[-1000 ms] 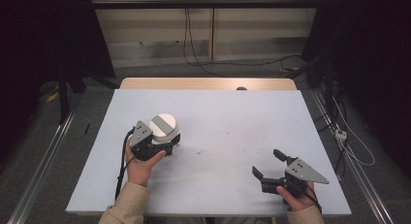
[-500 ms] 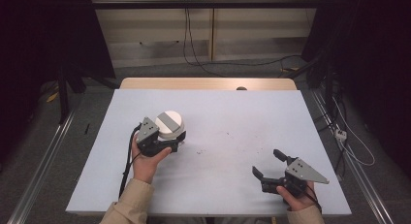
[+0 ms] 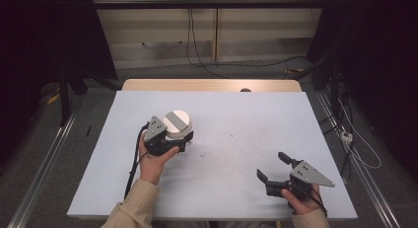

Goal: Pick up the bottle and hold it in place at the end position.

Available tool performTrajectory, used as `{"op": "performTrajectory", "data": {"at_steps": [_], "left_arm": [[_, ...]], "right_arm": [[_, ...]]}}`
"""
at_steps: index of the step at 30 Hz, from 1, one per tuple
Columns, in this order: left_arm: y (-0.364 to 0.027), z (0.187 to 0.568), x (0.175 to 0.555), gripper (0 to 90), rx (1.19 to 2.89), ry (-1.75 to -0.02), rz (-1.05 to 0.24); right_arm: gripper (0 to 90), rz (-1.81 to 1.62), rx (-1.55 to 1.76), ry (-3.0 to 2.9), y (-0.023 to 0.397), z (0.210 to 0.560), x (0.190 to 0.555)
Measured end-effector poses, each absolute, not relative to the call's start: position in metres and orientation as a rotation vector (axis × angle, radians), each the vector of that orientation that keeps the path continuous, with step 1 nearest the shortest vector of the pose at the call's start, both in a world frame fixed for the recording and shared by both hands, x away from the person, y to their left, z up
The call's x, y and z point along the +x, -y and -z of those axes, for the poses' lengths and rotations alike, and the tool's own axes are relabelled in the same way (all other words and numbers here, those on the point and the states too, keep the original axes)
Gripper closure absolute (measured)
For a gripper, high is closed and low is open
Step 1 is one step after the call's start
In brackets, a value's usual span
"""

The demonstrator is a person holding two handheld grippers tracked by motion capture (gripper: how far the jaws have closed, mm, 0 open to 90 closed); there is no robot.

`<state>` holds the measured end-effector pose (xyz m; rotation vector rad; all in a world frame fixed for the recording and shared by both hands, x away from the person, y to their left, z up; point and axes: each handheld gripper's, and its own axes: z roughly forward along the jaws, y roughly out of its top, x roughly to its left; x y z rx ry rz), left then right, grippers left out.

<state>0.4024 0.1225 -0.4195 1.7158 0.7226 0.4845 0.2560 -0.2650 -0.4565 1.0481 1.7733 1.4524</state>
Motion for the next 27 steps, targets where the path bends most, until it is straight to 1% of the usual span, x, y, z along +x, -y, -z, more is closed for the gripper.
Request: {"op": "performTrajectory", "data": {"at_steps": [27], "left_arm": [[-0.1,0.42,0.415,18.5,1.725,-0.692,-0.472]], "right_arm": [[4.7,-1.452,1.051,-1.772,0.265,0.457,0.256]]}}
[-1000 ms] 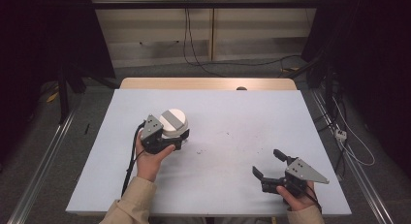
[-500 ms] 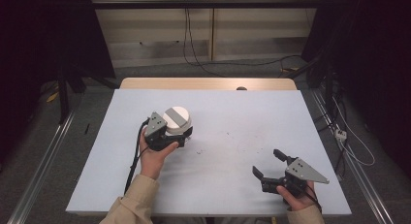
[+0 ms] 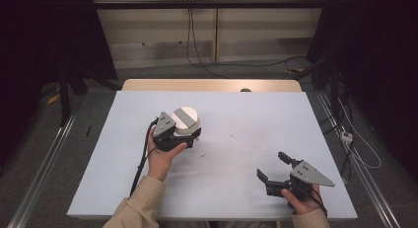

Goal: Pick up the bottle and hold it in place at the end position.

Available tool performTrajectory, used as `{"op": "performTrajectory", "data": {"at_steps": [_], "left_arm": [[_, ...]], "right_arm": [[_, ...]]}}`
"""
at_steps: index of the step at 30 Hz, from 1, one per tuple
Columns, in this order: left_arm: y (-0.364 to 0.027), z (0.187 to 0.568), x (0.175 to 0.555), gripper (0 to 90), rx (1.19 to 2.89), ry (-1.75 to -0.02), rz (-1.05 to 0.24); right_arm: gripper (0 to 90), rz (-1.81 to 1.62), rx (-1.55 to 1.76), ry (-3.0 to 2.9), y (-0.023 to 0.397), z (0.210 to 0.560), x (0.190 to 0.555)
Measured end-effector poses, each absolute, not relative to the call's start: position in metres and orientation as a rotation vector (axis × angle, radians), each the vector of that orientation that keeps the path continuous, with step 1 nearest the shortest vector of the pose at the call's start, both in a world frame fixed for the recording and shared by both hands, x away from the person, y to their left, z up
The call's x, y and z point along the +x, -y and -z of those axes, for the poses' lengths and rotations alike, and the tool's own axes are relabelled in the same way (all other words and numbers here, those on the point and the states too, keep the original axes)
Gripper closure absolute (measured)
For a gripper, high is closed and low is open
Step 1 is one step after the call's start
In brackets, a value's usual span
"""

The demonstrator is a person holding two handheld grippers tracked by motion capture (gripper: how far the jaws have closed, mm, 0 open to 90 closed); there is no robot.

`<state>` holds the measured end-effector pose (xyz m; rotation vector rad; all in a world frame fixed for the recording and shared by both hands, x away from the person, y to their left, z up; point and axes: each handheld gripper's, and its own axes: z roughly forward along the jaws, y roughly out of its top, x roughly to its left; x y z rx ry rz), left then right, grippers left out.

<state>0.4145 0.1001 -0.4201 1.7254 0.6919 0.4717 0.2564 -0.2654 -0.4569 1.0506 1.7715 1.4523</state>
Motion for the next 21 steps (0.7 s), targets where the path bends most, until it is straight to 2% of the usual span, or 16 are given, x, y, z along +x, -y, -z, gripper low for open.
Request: {"op": "performTrajectory", "data": {"at_steps": [21], "left_arm": [[-0.089,0.425,0.423,18.5,1.737,-0.691,-0.465]], "right_arm": [[4.8,-1.451,1.042,-1.774,0.265,0.456,0.256]]}}
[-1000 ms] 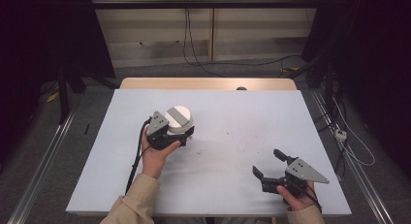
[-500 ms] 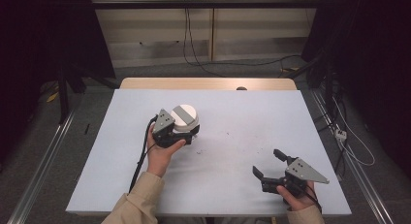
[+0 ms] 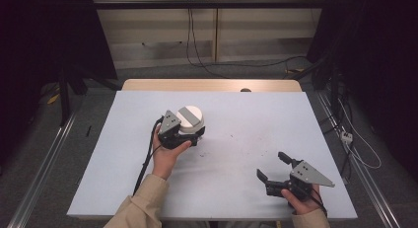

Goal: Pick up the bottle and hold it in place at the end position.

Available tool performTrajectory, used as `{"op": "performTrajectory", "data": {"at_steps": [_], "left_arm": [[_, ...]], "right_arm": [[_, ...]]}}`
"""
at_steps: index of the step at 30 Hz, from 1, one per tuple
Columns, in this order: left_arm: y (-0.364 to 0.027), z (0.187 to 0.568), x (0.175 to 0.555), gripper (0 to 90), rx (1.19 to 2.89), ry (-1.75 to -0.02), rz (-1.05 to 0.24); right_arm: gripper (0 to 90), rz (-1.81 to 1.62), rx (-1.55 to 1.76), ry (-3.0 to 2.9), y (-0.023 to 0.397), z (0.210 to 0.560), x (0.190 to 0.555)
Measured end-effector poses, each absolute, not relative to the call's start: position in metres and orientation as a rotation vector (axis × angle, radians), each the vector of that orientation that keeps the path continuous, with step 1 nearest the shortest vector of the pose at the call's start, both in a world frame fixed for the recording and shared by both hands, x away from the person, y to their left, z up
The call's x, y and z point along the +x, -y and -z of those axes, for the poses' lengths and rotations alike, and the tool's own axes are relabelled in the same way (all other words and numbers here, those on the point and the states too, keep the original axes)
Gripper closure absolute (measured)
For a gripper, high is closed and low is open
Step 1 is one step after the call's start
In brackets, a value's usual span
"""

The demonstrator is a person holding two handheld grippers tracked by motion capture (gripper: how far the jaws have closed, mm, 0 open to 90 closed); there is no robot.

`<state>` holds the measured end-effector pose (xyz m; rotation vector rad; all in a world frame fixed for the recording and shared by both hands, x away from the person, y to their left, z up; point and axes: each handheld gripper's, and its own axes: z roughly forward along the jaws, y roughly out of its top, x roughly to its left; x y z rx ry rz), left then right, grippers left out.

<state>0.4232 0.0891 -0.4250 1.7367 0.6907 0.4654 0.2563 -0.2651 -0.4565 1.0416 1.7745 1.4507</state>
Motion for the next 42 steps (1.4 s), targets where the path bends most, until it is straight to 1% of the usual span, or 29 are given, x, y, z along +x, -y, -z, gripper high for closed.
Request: {"op": "performTrajectory", "data": {"at_steps": [42], "left_arm": [[-0.066,0.435,0.437,18.5,1.759,-0.682,-0.44]], "right_arm": [[4.9,-1.449,1.041,-1.779,0.264,0.457,0.257]]}}
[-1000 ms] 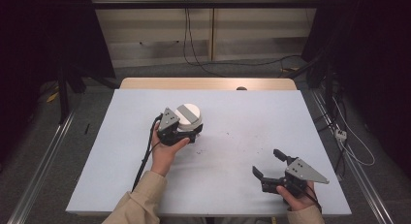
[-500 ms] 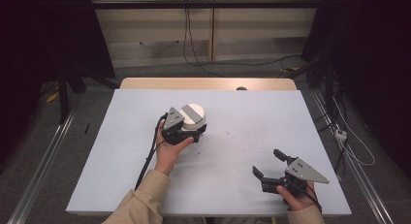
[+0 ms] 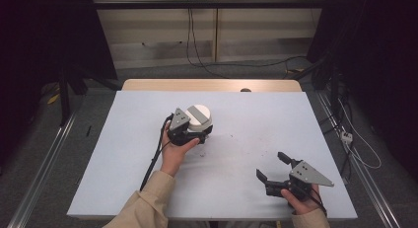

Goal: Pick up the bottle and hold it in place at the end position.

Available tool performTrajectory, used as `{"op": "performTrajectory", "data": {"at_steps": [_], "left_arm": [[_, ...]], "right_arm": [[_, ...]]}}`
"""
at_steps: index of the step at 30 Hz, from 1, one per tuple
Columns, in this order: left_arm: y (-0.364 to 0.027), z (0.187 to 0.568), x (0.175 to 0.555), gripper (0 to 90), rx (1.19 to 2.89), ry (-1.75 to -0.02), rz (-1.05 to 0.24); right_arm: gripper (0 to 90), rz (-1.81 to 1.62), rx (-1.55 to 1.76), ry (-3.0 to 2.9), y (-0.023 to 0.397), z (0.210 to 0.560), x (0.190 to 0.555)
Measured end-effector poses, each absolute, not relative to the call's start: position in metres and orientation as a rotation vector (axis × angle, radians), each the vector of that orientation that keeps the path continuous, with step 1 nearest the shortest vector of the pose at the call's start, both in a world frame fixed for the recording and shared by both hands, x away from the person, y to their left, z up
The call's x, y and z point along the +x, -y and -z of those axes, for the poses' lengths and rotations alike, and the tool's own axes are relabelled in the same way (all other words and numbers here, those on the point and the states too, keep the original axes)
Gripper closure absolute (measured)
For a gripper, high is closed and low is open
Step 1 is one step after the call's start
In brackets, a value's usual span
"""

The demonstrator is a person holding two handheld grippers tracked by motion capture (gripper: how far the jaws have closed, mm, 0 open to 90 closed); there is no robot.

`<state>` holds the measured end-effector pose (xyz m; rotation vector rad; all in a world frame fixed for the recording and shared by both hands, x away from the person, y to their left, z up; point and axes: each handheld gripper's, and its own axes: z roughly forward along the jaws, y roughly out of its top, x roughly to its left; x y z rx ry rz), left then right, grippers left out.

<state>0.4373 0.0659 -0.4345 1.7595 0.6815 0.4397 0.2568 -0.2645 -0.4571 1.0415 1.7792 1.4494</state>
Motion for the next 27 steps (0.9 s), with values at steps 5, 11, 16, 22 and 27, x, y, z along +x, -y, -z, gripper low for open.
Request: {"op": "performTrajectory", "data": {"at_steps": [5,11,16,22,27], "left_arm": [[-0.0642,0.4361,0.4386,18.5,1.762,-0.683,-0.437],[-0.0623,0.4374,0.4398,18.5,1.755,-0.685,-0.434],[-0.0606,0.4391,0.4407,18.5,1.764,-0.687,-0.432],[-0.0588,0.4391,0.4409,18.5,1.766,-0.69,-0.425],[-0.0566,0.4382,0.4421,18.5,1.772,-0.676,-0.427]], "right_arm": [[4.9,-1.451,1.041,-1.779,0.2645,0.4572,0.2569],[4.9,-1.449,1.041,-1.783,0.2642,0.4574,0.2572],[4.9,-1.449,1.039,-1.786,0.2641,0.4575,0.2574],[5.0,-1.444,1.04,-1.787,0.264,0.4578,0.2577],[5.0,-1.446,1.039,-1.787,0.2637,0.4577,0.2575]]}}
